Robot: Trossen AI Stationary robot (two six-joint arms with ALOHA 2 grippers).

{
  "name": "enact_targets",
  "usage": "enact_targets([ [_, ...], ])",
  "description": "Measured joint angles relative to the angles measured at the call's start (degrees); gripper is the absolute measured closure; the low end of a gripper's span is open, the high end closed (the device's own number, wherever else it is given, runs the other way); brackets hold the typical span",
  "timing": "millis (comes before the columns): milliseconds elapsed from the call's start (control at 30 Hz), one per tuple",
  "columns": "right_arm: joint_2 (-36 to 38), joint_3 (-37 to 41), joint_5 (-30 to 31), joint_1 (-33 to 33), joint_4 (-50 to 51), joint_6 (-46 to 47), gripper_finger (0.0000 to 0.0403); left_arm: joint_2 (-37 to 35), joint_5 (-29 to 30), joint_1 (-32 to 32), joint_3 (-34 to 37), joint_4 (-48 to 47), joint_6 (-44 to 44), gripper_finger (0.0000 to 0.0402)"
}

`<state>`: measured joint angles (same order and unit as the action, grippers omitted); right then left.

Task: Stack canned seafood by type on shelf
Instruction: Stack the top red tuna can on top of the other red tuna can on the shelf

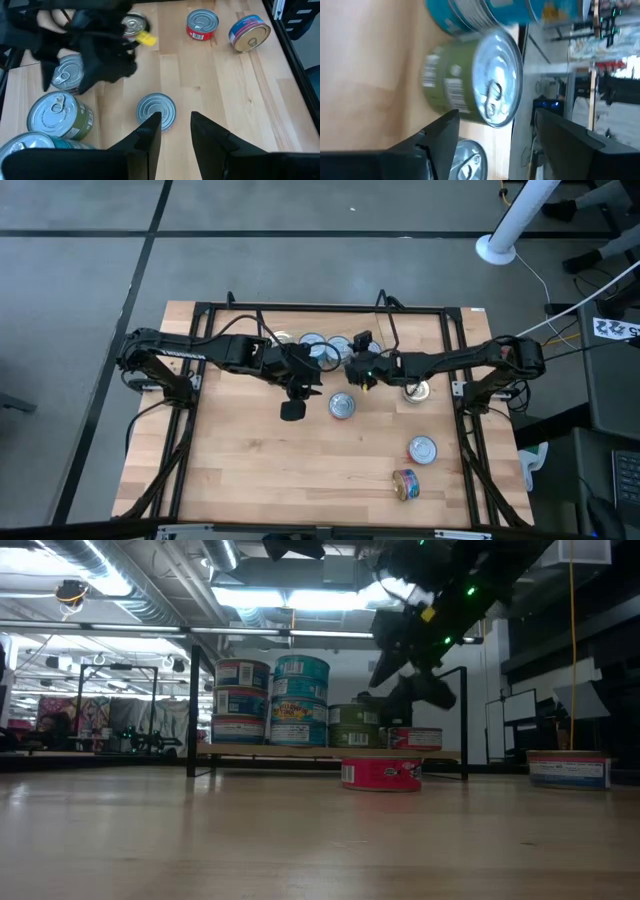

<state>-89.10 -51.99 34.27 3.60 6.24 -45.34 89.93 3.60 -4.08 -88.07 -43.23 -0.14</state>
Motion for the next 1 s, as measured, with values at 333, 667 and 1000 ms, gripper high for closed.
enact_targets([
  [333,5.31,-0.03,5.44,-13.16,11.32,7.02,0.0146,2.11,0.0,-0.53,0.04,4.85,0.56,0.0302],
  [667,6.01,-0.09,-1.45,-24.3,20.0,28.58,0.0146,12.77,-0.02,-3.0,0.04,12.19,9.19,0.0302],
  [1000,6.01,-0.09,-18.96,-26.09,21.04,40.36,0.0146,25.23,0.0,-3.17,0.04,12.7,14.74,0.0302],
])
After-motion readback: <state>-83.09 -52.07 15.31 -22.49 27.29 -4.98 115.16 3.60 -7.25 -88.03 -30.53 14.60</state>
